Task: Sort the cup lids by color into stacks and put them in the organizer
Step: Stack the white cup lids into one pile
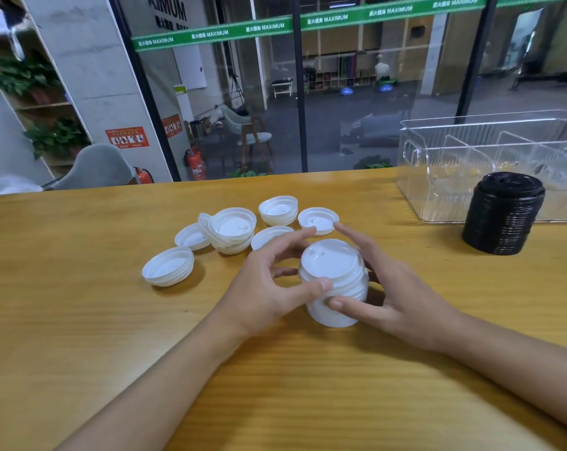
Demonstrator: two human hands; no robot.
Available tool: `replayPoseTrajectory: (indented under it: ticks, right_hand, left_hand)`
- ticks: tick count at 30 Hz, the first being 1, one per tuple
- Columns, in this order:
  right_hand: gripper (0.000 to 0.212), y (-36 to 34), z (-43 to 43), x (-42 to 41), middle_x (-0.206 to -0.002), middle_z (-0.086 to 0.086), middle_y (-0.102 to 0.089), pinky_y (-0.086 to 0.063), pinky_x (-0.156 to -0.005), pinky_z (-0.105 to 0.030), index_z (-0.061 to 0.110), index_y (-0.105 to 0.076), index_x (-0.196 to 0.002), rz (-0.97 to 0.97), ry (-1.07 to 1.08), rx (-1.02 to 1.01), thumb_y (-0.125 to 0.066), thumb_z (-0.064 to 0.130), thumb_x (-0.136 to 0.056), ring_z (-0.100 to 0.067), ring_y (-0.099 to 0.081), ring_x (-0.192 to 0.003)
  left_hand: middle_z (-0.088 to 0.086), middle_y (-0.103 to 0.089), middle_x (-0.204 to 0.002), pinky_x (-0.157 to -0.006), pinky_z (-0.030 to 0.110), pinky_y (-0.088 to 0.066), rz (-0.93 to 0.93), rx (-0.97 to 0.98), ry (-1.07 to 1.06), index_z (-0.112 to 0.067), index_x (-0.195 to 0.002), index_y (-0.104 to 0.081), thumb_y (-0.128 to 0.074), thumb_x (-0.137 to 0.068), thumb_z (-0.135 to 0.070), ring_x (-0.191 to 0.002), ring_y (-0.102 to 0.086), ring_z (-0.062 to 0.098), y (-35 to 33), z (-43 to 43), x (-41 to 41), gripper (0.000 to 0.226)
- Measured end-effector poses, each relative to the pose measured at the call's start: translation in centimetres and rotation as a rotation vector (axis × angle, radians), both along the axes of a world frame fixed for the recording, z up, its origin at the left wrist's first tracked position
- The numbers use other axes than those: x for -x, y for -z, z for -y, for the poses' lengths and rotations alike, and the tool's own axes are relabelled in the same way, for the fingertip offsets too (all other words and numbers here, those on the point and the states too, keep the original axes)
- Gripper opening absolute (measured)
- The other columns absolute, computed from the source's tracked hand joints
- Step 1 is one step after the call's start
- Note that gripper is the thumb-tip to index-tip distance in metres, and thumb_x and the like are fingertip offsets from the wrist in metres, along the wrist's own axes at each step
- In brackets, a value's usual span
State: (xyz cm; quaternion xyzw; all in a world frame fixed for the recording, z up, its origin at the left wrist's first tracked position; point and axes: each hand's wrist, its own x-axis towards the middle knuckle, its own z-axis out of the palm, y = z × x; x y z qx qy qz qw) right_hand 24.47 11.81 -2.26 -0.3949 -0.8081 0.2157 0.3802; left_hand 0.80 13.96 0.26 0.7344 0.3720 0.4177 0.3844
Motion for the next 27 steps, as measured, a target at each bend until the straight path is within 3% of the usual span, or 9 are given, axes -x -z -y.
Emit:
replayPoseTrajectory:
  ticks: [6, 11, 16, 22, 27]
  right_hand:
    - [0.089, 0.2, -0.3, -0.1, -0.146, 0.030, -0.055, -0.043, -0.107, -0.015, 0.039, -0.028, -0.162, 0.024, 0.019, -0.026, -0.079, 0.048, -0.090, -0.001, -0.056, -0.134]
    - [0.083, 0.4, -0.4, -0.2, -0.144, 0.030, -0.055, -0.040, -0.101, -0.009, 0.032, -0.037, -0.159, 0.029, 0.027, -0.048, -0.080, 0.044, -0.089, 0.002, -0.057, -0.130]
    - [0.069, 0.4, -0.3, -0.2, -0.144, 0.022, -0.056, -0.043, -0.107, -0.017, 0.029, -0.049, -0.152, 0.049, 0.018, -0.086, -0.074, 0.053, -0.093, -0.002, -0.056, -0.134]
    - [0.077, 0.3, -0.4, -0.2, -0.150, 0.017, -0.054, -0.038, -0.112, -0.016, 0.025, -0.047, -0.156, 0.075, 0.014, -0.119, -0.078, 0.048, -0.090, -0.002, -0.052, -0.139]
    - [0.076, 0.3, -0.5, -0.2, -0.149, 0.018, -0.055, -0.037, -0.113, -0.016, 0.026, -0.048, -0.156, 0.067, 0.015, -0.116, -0.080, 0.047, -0.090, -0.002, -0.052, -0.139]
  left_hand:
    - [-0.016, -0.064, -0.121, -0.099, 0.038, -0.059, -0.055, -0.022, -0.111, -0.039, -0.125, -0.072, -0.086, -0.063, -0.059, -0.117, -0.065, 0.003, 0.6, 0.5, -1.3, 0.066]
    - [-0.017, -0.069, -0.125, -0.096, 0.041, -0.059, -0.057, 0.001, -0.128, -0.036, -0.124, -0.068, -0.085, -0.061, -0.065, -0.118, -0.064, 0.000, 1.0, 0.7, -1.9, 0.072]
    - [-0.018, -0.073, -0.122, -0.095, 0.039, -0.060, -0.028, 0.027, -0.054, -0.035, -0.121, -0.072, -0.085, -0.067, -0.057, -0.119, -0.066, 0.003, 0.5, 0.4, -1.0, 0.060]
    - [-0.014, -0.075, -0.121, -0.096, 0.041, -0.061, -0.023, 0.060, -0.013, -0.031, -0.122, -0.074, -0.092, -0.072, -0.036, -0.118, -0.068, 0.005, 0.4, 0.0, -0.5, 0.054]
    - [-0.014, -0.074, -0.124, -0.096, 0.042, -0.061, -0.005, 0.066, 0.017, -0.030, -0.125, -0.072, -0.092, -0.069, -0.043, -0.121, -0.066, 0.006, 0.7, -0.3, -0.4, 0.061]
